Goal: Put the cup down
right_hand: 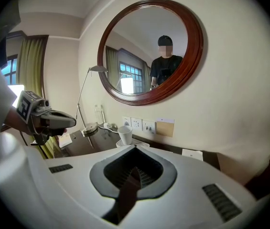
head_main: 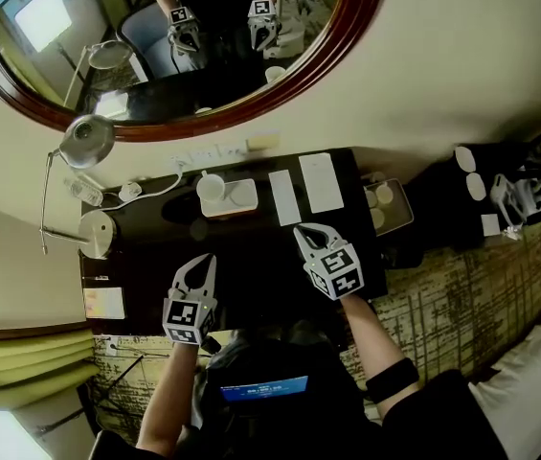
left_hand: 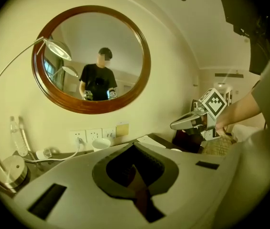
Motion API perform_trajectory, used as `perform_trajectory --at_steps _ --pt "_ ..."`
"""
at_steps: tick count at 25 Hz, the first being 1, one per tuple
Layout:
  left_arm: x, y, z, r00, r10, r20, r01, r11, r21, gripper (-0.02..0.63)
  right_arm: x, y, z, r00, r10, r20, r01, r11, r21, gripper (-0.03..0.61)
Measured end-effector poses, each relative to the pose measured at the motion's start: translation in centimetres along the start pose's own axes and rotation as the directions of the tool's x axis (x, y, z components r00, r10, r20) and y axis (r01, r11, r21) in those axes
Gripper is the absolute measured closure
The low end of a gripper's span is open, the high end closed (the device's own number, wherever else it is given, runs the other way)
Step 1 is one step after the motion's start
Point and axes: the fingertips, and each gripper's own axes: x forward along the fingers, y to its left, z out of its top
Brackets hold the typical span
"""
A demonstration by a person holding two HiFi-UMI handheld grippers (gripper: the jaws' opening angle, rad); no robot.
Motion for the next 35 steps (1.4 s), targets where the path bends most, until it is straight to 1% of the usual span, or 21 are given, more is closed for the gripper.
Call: perform_trajectory --at_steps 3,8,13,19,21,23,24,26,28,30,33,35 --pt "-0.1 0.3 -0.6 1.0 0.01 -0.012 -0.01 1.0 0.0 0.612 -0.2 -0.2 -0.5 1.0 -0.01 -0.002 0.01 1.0 0.009 0.574" --pt "-0.3 0.2 -0.8 1.0 0.009 -0.004 -0.009 0.999 -0.044 0.612 -0.6 0.0 -1.0 1.0 -0.012 -0.003 0.012 1.0 0.02 0.574" --pt "0.1 -1.3 -0.6 1.0 0.001 -0.005 -0.001 0.999 -0.049 0.613 -1.6 -0.6 -1.3 1.0 -0.025 0.002 0.025 0.999 0.03 0.574" --pt "1.9 -5.1 -1.4 0.996 -0.079 -0.037 0.079 0.997 -0.004 0.614 -3.7 -3.5 -2.8 0.995 -0.096 0.006 0.095 0.993 0.065 0.574" --pt "2.8 -6.7 -1.9 0.993 -0.108 -0.054 0.109 0.994 0.009 0.598 -4.4 -4.7 -3.6 0.993 -0.119 0.0 0.119 0.99 0.081 0.574" --pt "3.9 -8.5 -2.5 0.988 -0.14 -0.07 0.141 0.99 0.015 0.559 -4.9 -6.1 -4.3 0.991 -0.132 -0.008 0.132 0.987 0.094 0.574" --pt "4.6 -9.4 -2.9 0.985 -0.156 -0.079 0.158 0.987 0.015 0.515 -5.1 -6.7 -4.7 0.991 -0.136 -0.012 0.136 0.986 0.1 0.574" --pt "6.1 -11.4 -3.7 0.978 -0.188 -0.095 0.19 0.982 0.013 0.422 -5.5 -8.0 -5.3 0.99 -0.141 -0.021 0.143 0.984 0.108 0.574" --pt "7.7 -13.5 -4.6 0.969 -0.215 -0.119 0.218 0.976 0.005 0.301 -5.7 -9.0 -6.2 0.989 -0.143 -0.03 0.145 0.983 0.113 0.574" --pt "9.4 -15.5 -5.5 0.96 -0.235 -0.15 0.237 0.972 -0.01 0.197 -5.7 -10.1 -7.0 0.989 -0.142 -0.038 0.146 0.982 0.118 0.574" --pt "12.4 -18.2 -7.3 0.948 -0.27 -0.17 0.271 0.962 -0.019 0.141 -5.2 -11.8 -8.2 0.989 -0.136 -0.053 0.142 0.982 0.122 0.574" --pt "14.3 -19.9 -8.7 0.944 -0.28 -0.177 0.281 0.959 -0.021 0.107 -4.8 -12.8 -9.1 0.99 -0.124 -0.062 0.131 0.984 0.124 0.574"
